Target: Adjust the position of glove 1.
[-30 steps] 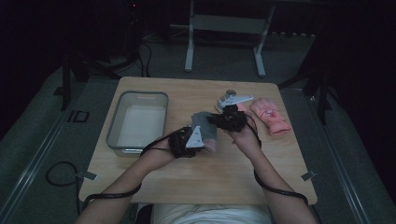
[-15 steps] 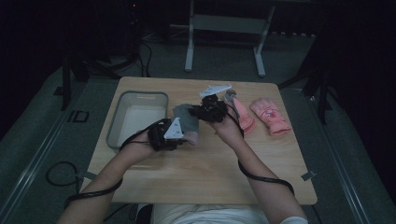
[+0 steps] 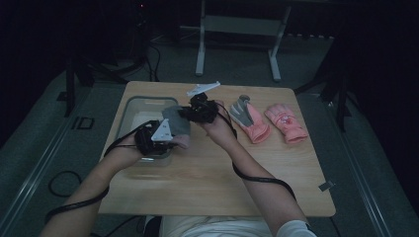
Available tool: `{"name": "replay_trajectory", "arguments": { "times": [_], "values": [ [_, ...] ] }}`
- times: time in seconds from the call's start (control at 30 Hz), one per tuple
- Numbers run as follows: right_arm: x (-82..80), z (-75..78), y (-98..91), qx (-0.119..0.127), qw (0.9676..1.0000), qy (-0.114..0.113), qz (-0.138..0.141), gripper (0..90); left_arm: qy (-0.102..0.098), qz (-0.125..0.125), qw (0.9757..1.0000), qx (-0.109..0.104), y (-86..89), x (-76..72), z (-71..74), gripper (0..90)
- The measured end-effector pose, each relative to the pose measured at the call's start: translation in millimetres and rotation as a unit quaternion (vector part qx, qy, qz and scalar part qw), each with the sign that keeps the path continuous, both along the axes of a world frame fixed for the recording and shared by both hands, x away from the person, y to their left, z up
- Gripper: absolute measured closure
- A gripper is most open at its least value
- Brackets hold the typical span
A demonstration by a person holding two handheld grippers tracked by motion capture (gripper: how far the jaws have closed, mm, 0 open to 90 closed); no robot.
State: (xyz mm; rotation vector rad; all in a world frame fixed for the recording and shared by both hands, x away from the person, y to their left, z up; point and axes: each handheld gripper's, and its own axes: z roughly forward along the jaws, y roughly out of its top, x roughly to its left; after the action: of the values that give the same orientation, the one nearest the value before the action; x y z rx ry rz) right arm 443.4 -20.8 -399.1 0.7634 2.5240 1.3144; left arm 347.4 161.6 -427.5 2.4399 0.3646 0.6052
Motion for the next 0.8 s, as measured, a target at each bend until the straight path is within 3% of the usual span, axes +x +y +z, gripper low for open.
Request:
{"name": "replay_trajectory", "arguments": {
  "times": [0.5, 0.8],
  "values": [
    [9.7, -8.5, 53.6, 0.016, 0.9996, 0.014, 0.017, 79.1, 0.024, -0.001, 0.9997, -0.011, 63.1, 10.6, -8.3, 69.9],
    [27.5, -36.2, 71.9, -0.009, 0.9994, 0.033, 0.003, 79.0, 0.067, 0.009, 0.9977, -0.003, 73.5, 34.8, -31.3, 69.8]
  ]
}}
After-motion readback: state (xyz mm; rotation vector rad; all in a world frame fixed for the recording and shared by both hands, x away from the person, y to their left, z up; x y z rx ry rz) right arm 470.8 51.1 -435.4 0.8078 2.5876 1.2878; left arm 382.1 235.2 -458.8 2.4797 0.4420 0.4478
